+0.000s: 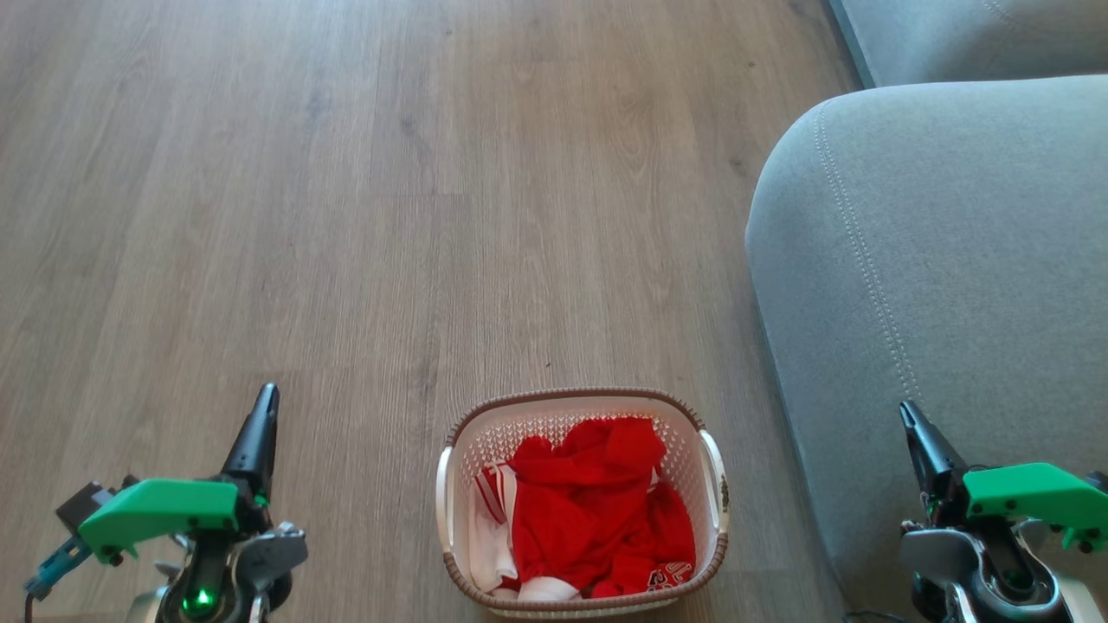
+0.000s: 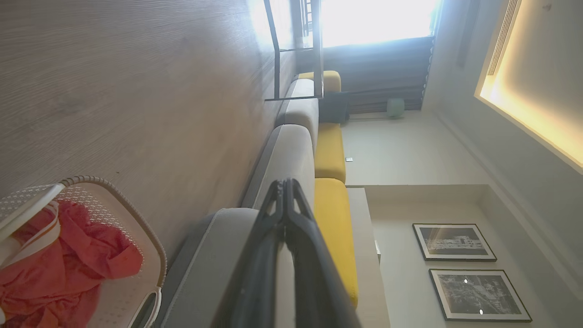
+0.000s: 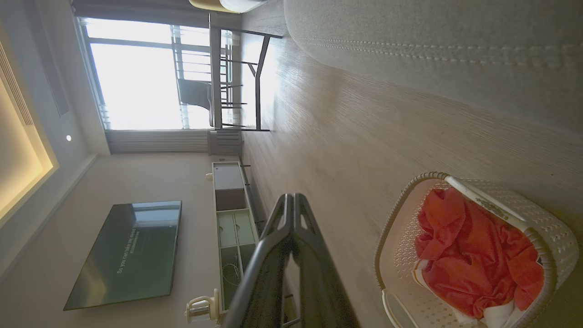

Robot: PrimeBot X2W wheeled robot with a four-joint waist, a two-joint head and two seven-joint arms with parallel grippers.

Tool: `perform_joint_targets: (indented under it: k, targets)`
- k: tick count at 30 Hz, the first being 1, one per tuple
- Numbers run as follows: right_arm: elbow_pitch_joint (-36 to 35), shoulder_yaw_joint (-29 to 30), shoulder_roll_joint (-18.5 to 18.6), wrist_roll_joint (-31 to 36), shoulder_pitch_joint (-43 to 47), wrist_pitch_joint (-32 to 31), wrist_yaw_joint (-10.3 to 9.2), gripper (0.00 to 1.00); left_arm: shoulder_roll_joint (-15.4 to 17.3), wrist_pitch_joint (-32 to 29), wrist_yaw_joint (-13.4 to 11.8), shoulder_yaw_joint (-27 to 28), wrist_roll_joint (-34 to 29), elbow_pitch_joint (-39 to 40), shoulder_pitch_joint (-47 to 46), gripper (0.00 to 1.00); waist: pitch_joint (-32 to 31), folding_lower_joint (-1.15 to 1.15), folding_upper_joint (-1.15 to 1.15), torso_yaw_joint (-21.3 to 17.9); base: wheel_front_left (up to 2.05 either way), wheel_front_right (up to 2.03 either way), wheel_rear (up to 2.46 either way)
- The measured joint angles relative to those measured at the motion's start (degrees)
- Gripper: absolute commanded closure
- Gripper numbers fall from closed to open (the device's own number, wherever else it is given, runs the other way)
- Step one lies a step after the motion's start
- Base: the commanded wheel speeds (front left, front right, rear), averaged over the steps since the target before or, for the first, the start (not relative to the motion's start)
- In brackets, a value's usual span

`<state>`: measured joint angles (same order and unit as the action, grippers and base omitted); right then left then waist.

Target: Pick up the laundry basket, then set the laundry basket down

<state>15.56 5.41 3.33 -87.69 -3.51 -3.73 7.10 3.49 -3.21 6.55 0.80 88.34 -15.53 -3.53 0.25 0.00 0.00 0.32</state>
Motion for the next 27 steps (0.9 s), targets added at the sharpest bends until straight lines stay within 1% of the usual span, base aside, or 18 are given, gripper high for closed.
perform_joint_targets:
  k: [9, 27]
  targets:
    - [0.18, 0.78, 0.00, -5.08, 0.00, -1.58, 0.00, 1.00, -0.03, -1.34, 0.53, 1.77, 5.08, -0.13, 0.00, 1.00, -0.07, 0.00, 0.00, -0.33, 0.00, 0.00, 0.00]
    - [0.19, 1.11, -0.02, -5.14, 0.00, -1.74, 0.00, 1.00, -0.13, -1.76, 0.54, 1.93, 5.10, -0.14, 0.00, 1.00, -0.07, 0.00, 0.00, -0.33, 0.00, 0.00, 0.00]
